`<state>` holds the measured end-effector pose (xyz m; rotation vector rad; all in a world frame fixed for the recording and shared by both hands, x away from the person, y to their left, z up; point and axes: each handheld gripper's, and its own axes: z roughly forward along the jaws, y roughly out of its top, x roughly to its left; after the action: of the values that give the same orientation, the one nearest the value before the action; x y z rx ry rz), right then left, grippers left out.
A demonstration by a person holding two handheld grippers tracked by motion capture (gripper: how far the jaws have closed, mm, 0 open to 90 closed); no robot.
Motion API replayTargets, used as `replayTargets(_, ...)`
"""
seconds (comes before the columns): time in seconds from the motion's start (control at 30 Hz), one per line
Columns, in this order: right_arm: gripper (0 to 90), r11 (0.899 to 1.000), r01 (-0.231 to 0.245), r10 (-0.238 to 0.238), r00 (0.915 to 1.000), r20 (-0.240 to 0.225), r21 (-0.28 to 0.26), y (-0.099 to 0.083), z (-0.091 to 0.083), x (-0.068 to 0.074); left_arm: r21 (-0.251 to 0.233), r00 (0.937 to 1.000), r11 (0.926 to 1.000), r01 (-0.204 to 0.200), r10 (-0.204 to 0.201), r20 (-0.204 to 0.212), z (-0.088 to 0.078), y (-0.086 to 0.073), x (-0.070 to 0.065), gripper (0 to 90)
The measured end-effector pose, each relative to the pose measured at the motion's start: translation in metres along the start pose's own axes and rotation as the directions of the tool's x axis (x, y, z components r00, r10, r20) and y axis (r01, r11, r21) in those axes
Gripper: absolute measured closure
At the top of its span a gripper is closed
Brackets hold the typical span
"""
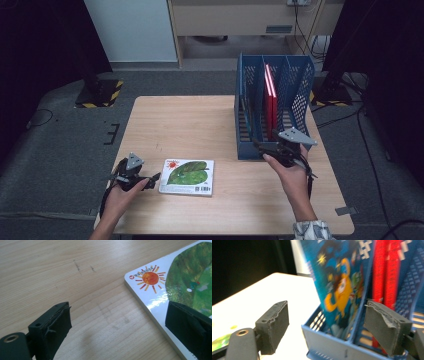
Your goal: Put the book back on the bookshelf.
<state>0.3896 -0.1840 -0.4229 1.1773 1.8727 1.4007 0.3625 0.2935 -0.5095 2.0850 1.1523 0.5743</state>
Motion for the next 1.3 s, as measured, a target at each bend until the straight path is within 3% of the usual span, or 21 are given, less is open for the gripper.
replayTargets(0.43, 17.8, 0.998, 0.058, -0.057, 0.9899, -0.130, 0.007, -0.019, 0.003, 0.049, -0.002, 0.9994, 0.9998, -0.019, 0.019, 0.029, 0.001, 0.002, -0.009, 5.8)
replayTargets(0.8, 20.1, 0.985, 0.143, -0.120, 0.9695, -0.214, 0.098, -0.048, 0.031, 0.095, -0.014, 0.9984, 0.9995, -0.029, 0.030, 0.048, 0.000, 0.004, -0.012, 9.2)
replayTargets(1.3, 28.1, 0.959, 0.216, -0.162, 0.9480, -0.274, 0.182, -0.070, 0.049, 0.118, -0.030, 0.9968, 0.9989, -0.036, 0.038, 0.070, -0.001, 0.005, -0.012, 13.2)
